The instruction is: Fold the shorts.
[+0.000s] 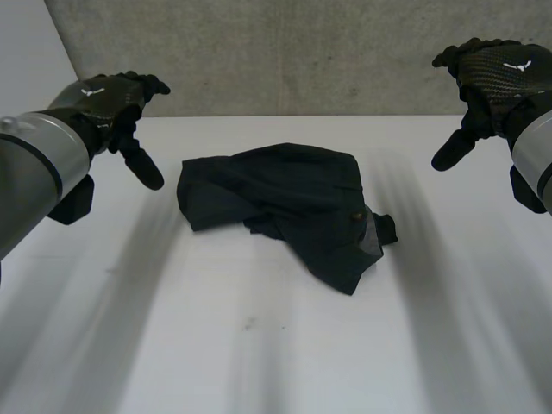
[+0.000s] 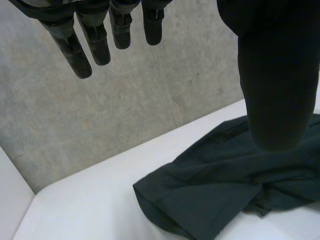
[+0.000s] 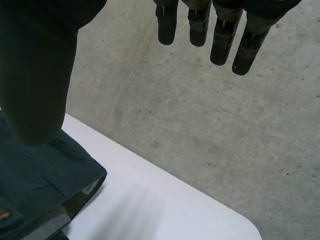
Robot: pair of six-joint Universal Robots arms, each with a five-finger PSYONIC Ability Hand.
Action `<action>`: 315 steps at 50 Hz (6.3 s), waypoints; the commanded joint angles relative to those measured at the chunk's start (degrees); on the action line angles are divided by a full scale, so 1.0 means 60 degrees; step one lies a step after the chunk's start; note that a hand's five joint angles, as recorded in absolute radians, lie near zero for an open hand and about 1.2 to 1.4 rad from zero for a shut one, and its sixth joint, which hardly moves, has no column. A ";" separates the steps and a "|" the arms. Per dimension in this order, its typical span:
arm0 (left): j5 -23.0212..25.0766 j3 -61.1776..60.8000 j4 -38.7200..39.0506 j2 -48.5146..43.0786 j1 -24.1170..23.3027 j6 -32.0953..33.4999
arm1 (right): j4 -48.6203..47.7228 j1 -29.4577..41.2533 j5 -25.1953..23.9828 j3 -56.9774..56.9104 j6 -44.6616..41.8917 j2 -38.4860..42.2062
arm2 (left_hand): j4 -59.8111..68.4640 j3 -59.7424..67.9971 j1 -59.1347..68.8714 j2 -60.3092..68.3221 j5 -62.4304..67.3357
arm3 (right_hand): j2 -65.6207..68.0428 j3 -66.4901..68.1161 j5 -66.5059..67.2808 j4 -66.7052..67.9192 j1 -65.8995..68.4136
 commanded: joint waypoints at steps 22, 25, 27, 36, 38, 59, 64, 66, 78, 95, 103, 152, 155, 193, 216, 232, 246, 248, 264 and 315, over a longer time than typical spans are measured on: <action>-0.0044 0.0024 0.0622 -0.1691 -0.0012 0.0002 | -0.2566 0.1400 -0.2525 0.1404 -0.2996 0.3576 | -0.0292 -0.0364 0.0110 0.0102 -0.0437 | 0.3889 0.3626 0.3511 0.3410 0.4216; -0.0059 -0.0006 0.0695 -0.1794 -0.0012 0.0002 | -0.3184 0.1561 -0.2158 0.1331 -0.2788 0.4060 | -0.0284 -0.0356 0.0118 0.0110 -0.0429 | 0.8394 0.8131 0.8015 0.7914 0.8720; -0.0059 -0.0006 0.0710 -0.1838 -0.0012 0.0002 | -0.3172 0.1576 -0.2098 0.1316 -0.2890 0.4223 | -0.0284 -0.0356 0.0118 0.0110 -0.0429 | 1.1209 1.0946 1.0831 1.0729 1.1536; -0.0059 0.0024 0.0710 -0.1780 -0.0012 0.0002 | -0.0836 0.1635 -0.3003 0.2031 -0.4262 0.2835 | -0.0292 -0.0364 0.0110 0.0102 -0.0437 | 1.1578 1.1315 1.1199 1.1098 1.1904; -0.0059 0.0038 0.0725 -0.1765 0.0003 0.0002 | -0.0085 0.1635 -0.3385 0.2223 -0.4850 0.2453 | -0.0292 -0.0364 0.0110 0.0102 -0.0437 | 1.1578 1.1315 1.1199 1.1098 1.1904; 0.0015 0.0403 0.2071 -0.2949 -0.0187 0.0760 | 0.4772 0.0802 -0.5889 0.3355 -0.7834 0.0460 | -0.0292 -0.0364 0.0110 0.0102 -0.0437 | 0.1276 0.1012 0.0897 0.0796 0.1602; 0.0073 0.0887 0.2687 -0.3800 -0.0538 0.1597 | 0.3437 0.0186 -0.6332 0.2123 -0.4537 0.0297 | -0.0284 -0.0356 0.0118 0.0110 -0.0429 | 0.1411 0.1148 0.1032 0.0931 0.1737; 0.0102 0.1077 0.2819 -0.4078 -0.0641 0.1875 | 0.2809 -0.0223 -0.6288 0.1728 -0.3075 0.0283 | -0.0228 -0.0300 0.0174 0.0165 -0.0374 | 0.1411 0.1148 0.1032 0.0931 0.1737; 0.0132 0.2190 0.2849 -0.5513 -0.0656 0.2858 | 0.1590 -0.1192 -0.4258 0.0819 -0.0517 0.1876 | -0.0060 -0.0132 0.0342 0.0334 -0.0205 | 0.1439 0.1175 0.1060 0.0959 0.1765; 0.0938 0.2982 0.2439 -0.6613 -0.0685 0.2858 | 0.0446 -0.0636 -0.2728 -0.0207 -0.0020 0.4794 | 0.1088 0.1016 0.1490 0.1482 0.0943 | 0.1999 0.1736 0.1620 0.1519 0.2325; 0.0894 0.3202 0.2366 -0.6950 -0.0656 0.2887 | 0.0446 -0.0285 -0.2757 -0.0676 0.0450 0.5366 | 0.4252 0.4180 0.4654 0.4646 0.4107 | 0.5370 0.5107 0.4991 0.4890 0.5697; -0.0498 0.1562 0.1706 0.4417 -0.0905 0.3078 | 0.0841 -0.0196 -0.2538 -0.3196 -0.1748 -0.2867 | 1.1375 1.1303 1.1777 1.1768 1.1229 | 1.1578 1.1315 1.1199 1.1098 1.1904; -0.0498 0.1284 0.1692 0.4271 -0.0905 0.3078 | 0.1149 -0.0137 -0.2582 -0.3094 -0.1689 -0.2735 | 1.1375 1.1303 1.1777 1.1768 1.1229 | 1.1578 1.1315 1.1199 1.1098 1.1904; -0.0396 0.7260 0.7051 -0.7975 -0.0114 0.4132 | -0.5239 0.0390 -0.0501 -0.5817 -0.3300 0.7723 | 0.0501 0.0429 0.0903 0.0895 0.0356 | -0.0089 -0.0352 -0.0468 -0.0569 0.0238; -0.0996 0.1188 0.5518 -0.3674 -0.0772 0.3841 | -0.1063 -0.0238 -0.3137 -0.2084 -0.2290 0.4077 | -0.0116 -0.0188 0.0286 0.0277 -0.0262 | -0.0089 -0.0352 -0.0468 -0.0569 0.0238; -0.1011 -0.3388 0.2410 -0.1033 -0.2238 0.0135 | -0.0754 -0.1704 -0.4910 -0.0340 -0.4807 0.4896 | 0.2042 0.1970 0.2444 0.2436 0.1897 | 0.2785 0.2521 0.2406 0.2305 0.3111; -0.1011 -0.3596 0.2306 -0.2671 -0.2487 -0.0995 | -0.2336 -0.1822 -0.5658 -0.1275 -0.5249 0.6902 | 0.2884 0.2812 0.3286 0.3278 0.2739 | 0.4464 0.4201 0.4086 0.3985 0.4791; -0.0996 -0.3405 0.2351 -0.2906 -0.2487 -0.0995 | -0.2395 -0.1807 -0.5658 -0.1467 -0.5263 0.7079 | 0.2856 0.2784 0.3258 0.3250 0.2711 | 0.4578 0.4315 0.4200 0.4098 0.4905; -0.1406 -0.0331 0.2614 -0.5015 -0.2033 -0.0819 | -0.2351 -0.1719 -0.5570 -0.1805 -0.4517 0.7022 | 0.2295 0.2223 0.2697 0.2689 0.2150 | 1.1578 1.1315 1.1199 1.1098 1.1904; -0.1406 0.2851 0.2541 -0.7419 -0.1374 0.1642 | -0.2293 -0.1353 -0.5219 -0.1585 -0.4135 0.6655 | 1.1375 1.1303 1.1777 1.1768 1.1229 | 1.1578 1.1315 1.1199 1.1098 1.1904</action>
